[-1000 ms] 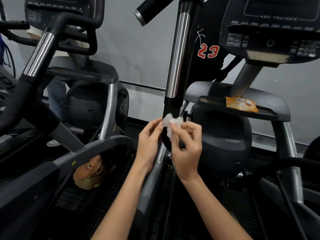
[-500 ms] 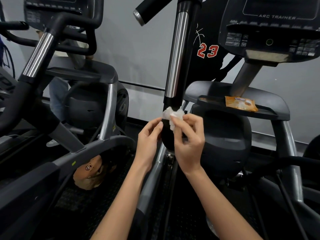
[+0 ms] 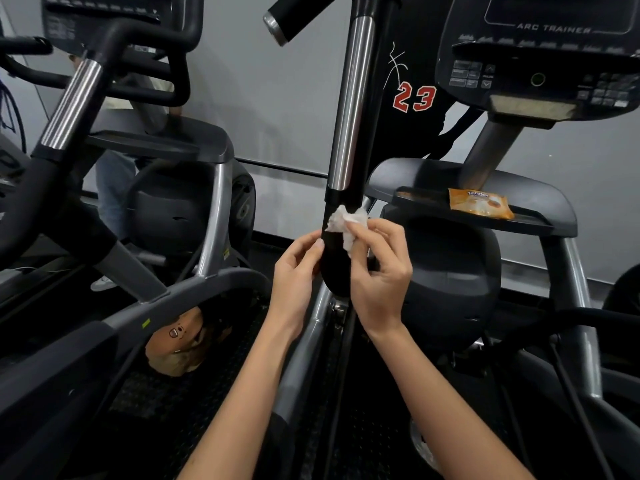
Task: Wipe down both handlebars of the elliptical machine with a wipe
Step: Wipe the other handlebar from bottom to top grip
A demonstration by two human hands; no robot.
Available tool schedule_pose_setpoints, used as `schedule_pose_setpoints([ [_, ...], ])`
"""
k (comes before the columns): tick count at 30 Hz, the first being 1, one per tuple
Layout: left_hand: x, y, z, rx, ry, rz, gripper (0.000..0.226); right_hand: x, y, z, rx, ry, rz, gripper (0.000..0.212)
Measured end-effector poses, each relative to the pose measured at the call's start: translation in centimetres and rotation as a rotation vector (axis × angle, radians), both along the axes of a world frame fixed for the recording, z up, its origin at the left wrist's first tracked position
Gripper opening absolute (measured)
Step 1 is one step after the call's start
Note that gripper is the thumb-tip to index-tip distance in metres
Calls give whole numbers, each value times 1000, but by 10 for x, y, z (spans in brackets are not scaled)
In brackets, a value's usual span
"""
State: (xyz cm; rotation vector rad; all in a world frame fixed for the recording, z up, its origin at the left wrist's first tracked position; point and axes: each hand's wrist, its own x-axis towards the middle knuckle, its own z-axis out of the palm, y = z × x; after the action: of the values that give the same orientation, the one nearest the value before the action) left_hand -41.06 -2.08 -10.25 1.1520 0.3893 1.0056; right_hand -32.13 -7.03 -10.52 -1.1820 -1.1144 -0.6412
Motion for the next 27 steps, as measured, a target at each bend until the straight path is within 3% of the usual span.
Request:
schedule_pose_setpoints([
  [6,1,1,1,-19,16,38,17,-7,-10,-44,-41,-44,52,21],
  [12,3,1,0,-40,-23,10,20,-5,-3,-13,16,-18,44,15],
  [14,3,1,0,-45,-28,9,20,-6,-2,1,25,132,72,13],
  [17,3,1,0,-28,-21,20,19,-7,1,18,-56,543,299,15],
  [20,2,2,0,-10,-14,20,19,4,3,23,-161,673,429,11],
  [24,1,4,1,9,-5,25,21,-4,-5,11,-141,697,377,11],
  [27,1,6,9,25,-31,26,20,-17,-9,4,-64,497,236,13],
])
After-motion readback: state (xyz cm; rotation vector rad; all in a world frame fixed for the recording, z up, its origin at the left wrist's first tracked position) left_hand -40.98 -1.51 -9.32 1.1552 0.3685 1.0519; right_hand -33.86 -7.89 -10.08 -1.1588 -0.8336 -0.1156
